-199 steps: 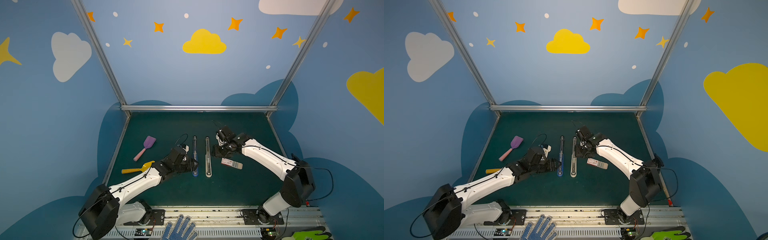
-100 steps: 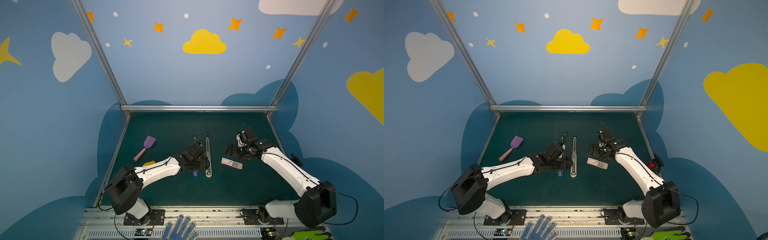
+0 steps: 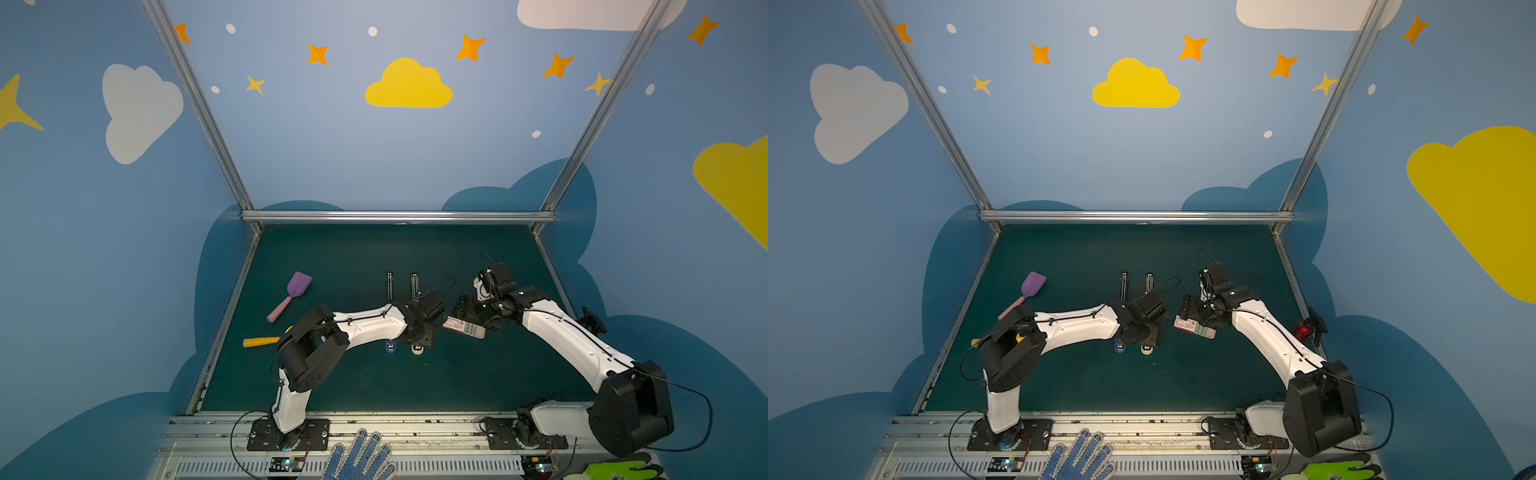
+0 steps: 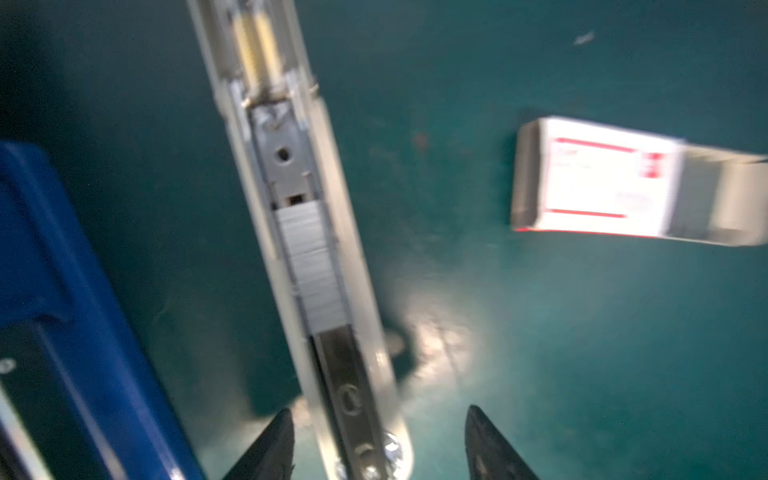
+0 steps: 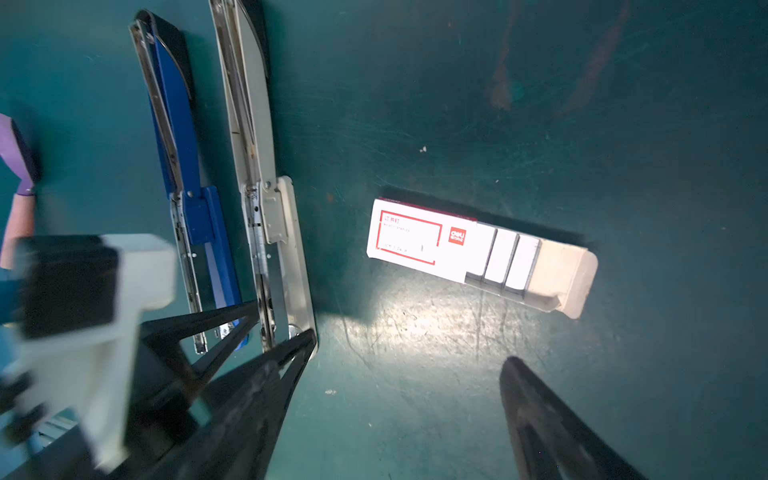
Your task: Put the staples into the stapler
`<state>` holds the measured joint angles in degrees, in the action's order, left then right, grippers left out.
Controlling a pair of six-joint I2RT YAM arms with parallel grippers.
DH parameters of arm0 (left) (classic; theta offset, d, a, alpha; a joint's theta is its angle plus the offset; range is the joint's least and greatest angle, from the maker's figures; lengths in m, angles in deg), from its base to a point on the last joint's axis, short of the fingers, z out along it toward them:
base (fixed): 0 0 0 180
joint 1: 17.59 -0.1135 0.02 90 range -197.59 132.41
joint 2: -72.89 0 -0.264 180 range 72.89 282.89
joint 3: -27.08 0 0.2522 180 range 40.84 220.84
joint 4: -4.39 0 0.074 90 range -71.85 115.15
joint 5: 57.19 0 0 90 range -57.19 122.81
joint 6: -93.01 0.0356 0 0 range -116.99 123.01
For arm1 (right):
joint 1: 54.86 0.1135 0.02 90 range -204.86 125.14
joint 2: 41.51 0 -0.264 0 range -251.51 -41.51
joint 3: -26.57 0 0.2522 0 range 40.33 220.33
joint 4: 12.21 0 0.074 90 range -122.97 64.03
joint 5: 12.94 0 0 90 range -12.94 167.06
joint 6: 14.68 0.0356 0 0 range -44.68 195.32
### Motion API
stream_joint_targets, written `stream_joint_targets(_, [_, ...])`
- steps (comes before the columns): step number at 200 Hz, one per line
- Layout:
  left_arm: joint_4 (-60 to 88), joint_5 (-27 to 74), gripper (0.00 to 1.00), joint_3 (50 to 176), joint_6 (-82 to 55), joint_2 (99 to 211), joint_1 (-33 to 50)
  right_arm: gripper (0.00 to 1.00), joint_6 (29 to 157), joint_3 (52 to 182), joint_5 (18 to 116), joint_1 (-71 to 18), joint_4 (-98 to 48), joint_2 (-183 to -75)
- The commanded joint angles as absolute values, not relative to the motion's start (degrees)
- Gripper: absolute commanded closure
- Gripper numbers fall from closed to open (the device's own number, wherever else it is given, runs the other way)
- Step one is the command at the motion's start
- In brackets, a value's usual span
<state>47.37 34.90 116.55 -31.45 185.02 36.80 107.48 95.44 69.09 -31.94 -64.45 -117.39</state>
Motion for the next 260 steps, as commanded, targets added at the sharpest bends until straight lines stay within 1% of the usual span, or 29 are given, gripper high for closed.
stream_joint_targets(1, [52.99, 38.17, 0.43, 116.46, -30.31, 185.18, 36.47, 0.17, 107.14, 96.35, 68.23, -32.4, -63.61, -117.68])
stream_joint_targets(30, [51.51, 38.44, 0.51, 112.4, -30.12, 182.85, 35.78, 0.18, 107.05, 97.62, 66.9, -32.36, -62.74, -120.58])
stream_joint_targets(47, [51.04, 38.69, 0.52, 109.81, -30.1, 181.51, 34.94, 0.19, 107.14, 98.32, 65.87, -32.36, -62.28, -122.42])
stream_joint_targets(77, [51.26, 39.77, 0.52, 106.05, -29.38, 179.54, 33.36, 0.2, 107.23, 98.69, 64.3, -32.19, -60.71, -124.62])
stream_joint_targets(118, [51.11, 41.1, 0.51, 103.86, -26.32, 177.33, 31.77, 0.13, 106.45, 100.05, 64.66, -32.49, -58.92, -126.08])
stream_joint_targets(160, [51.65, 42.58, 0.48, 104.2, -23.26, 175.71, 30.48, 0.11, 106.08, 102.23, 62.67, -34.36, -58.89, -127.05])
stream_joint_targets(195, [49.31, 40.02, 0.43, 107.04, -19.96, 173.46, 30.58, 0.11, 106.06, 100.72, 58.28, -38.47, -56.57, -124.19])
stream_joint_targets(212, [48.87, 38.84, 0.41, 110.71, -17.77, 174.81, 30.5, 0.11, 106.7, 99.9, 54.67, -41.82, -55.22, -123.39])
stream_joint_targets(227, [49.67, 38.12, 0.4, 115.64, -15.69, 177.59, 30.57, 0.1, 107.85, 99.04, 50.2, -45.37, -53.95, -123.25])
stream_joint_targets(233, [49.89, 37.84, 0.4, 117.68, -14.7, 178.98, 30.48, 0.08, 108.94, 98.15, 47.45, -47.08, -52.36, -123.37])
stream_joint_targets(248, [49.94, 37.19, 0.39, 122.49, -12.52, 182.79, 30.3, 0.08, 110.84, 96.47, 39.44, -50.42, -47.94, -124.77])
stream_joint_targets(253, [50.09, 36.87, 0.38, 124.48, -11.75, 184.22, 29.93, 0.11, 110.66, 96.49, 36.84, -51.49, -47.29, -125.5])
stream_joint_targets(260, [50.54, 36.32, 0.38, 127.2, -10.9, 186.47, 29.73, 0.17, 110.37, 96.62, 35.98, -52.11, -47.13, -126.26])
